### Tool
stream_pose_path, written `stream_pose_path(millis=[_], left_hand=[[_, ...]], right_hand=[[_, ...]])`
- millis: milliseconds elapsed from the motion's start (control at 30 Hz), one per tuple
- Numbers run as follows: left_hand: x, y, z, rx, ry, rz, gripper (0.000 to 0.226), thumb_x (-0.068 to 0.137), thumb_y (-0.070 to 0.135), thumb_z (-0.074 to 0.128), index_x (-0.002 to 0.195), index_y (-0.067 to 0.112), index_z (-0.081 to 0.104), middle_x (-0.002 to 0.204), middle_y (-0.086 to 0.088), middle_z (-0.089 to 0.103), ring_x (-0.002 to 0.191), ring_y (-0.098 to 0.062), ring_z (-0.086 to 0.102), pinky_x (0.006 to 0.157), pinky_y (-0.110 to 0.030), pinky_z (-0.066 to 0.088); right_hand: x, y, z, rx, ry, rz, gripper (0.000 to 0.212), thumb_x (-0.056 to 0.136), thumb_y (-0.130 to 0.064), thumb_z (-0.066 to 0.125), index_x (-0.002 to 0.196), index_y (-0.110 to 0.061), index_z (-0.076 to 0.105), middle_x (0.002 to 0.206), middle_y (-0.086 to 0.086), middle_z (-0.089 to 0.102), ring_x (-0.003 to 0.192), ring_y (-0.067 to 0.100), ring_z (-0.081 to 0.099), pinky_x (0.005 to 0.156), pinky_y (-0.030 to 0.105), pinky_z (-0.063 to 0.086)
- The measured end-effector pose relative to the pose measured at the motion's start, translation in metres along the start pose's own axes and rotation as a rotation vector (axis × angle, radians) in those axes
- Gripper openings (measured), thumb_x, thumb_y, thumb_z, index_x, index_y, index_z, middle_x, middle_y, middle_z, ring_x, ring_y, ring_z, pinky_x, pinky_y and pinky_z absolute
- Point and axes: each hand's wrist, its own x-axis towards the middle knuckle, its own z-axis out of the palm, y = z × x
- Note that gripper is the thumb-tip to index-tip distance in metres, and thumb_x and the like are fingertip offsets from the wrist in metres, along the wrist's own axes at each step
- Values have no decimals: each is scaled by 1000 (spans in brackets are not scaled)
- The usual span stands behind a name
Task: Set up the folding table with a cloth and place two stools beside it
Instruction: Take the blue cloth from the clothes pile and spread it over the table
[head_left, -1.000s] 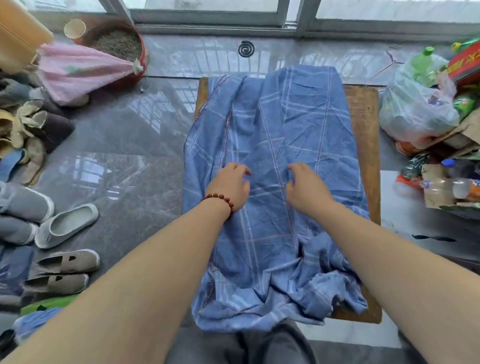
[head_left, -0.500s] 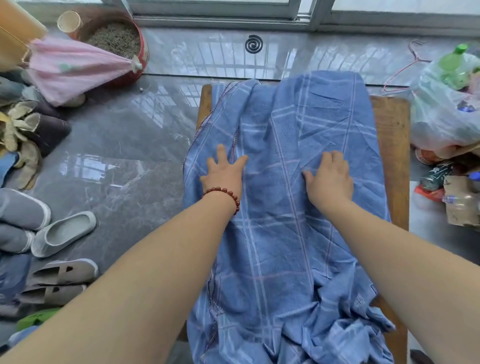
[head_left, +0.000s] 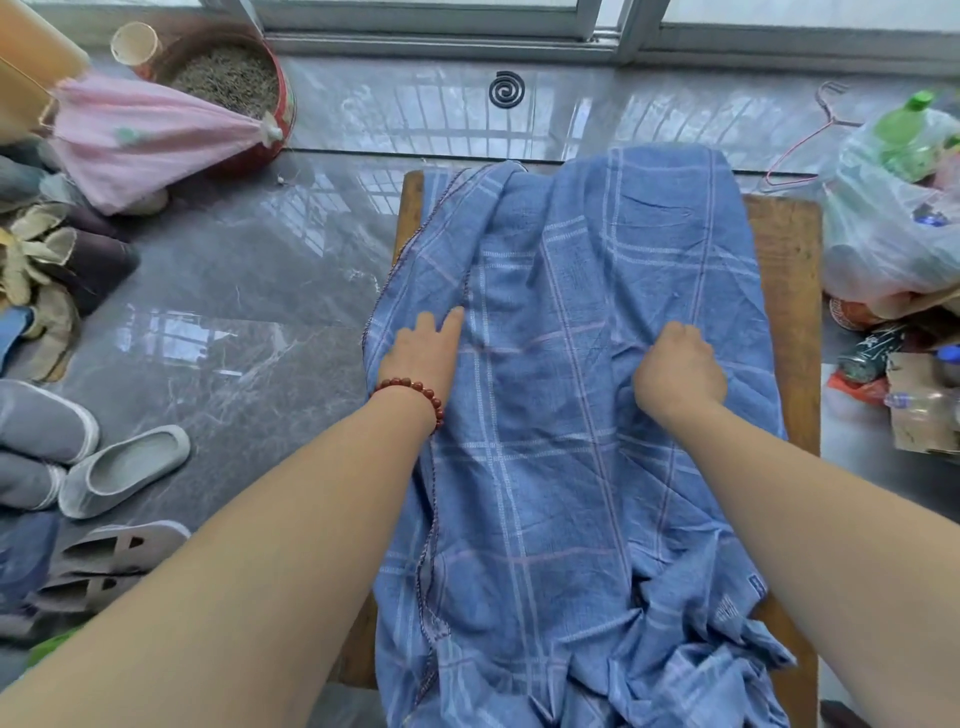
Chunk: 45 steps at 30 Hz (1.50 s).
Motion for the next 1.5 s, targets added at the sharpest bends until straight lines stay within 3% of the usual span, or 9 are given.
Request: stream_pose_path(millis=[133,433,633,767,867,1133,1300,1367,1500], left_hand=[[-6,-16,1,60,-8,-71,68,91,-7,36,149,18,10,133,-16,33,109,-36,46,78,-41,43],[-25,-29,9,86,-6,-149,50,91,-8,35,139,3,28,130,-14,38,113,-34,47,86,-40,45],[-28,-14,3,145,95,-150,36,88,0,42,123,8,42,130,-11,34,116,-27,38,79,-35,38],[-5,9,-4,166,237,-23,41,84,8,48,124,15,41,144,-9,21,128,-26,27,97,-39,32],[19,27,-8,130,291,94,47,84,7,48,129,18,40,148,-6,20,132,-24,24,97,-39,31],[84,57,-26,102,331,182,47,92,10,46,135,26,33,152,-6,14,135,-28,21,96,-45,37],[99,59,-31,-67,318,84,51,92,-1,41,137,20,32,133,-14,34,116,-31,39,89,-40,45],[102,53,-34,-112,295,34,49,90,-1,44,134,18,34,127,-16,37,112,-32,41,91,-41,45],[104,40,-36,-33,244,46,73,86,-2,53,147,22,19,135,-16,30,118,-33,37,98,-42,42]], right_hand=[[-1,16,-6,-35,-27,77,36,85,-5,50,120,0,45,127,18,46,117,36,46,87,45,43],[-14,35,-8,-15,-49,141,33,87,-7,51,119,1,45,128,19,46,117,38,47,87,45,44],[-19,16,-11,179,91,4,32,96,-27,47,112,1,50,119,20,50,109,39,50,81,43,42],[-6,-1,-18,293,161,-186,22,96,-27,47,101,-5,52,112,16,52,104,34,50,82,39,38],[12,-10,-20,338,182,-270,18,96,-23,45,101,-7,51,112,12,51,103,31,49,76,34,33],[71,-25,-31,153,293,-396,32,96,-20,47,127,-14,49,134,7,41,121,30,38,95,43,33],[90,-35,-26,67,332,-230,43,93,-38,53,126,-13,45,131,7,39,121,27,36,94,44,30],[95,-36,-24,79,334,-175,37,94,-38,50,119,-10,49,125,9,44,118,28,39,93,45,30],[97,-33,-25,6,327,-193,24,97,-29,44,111,-10,52,116,10,49,112,28,41,85,43,28]])
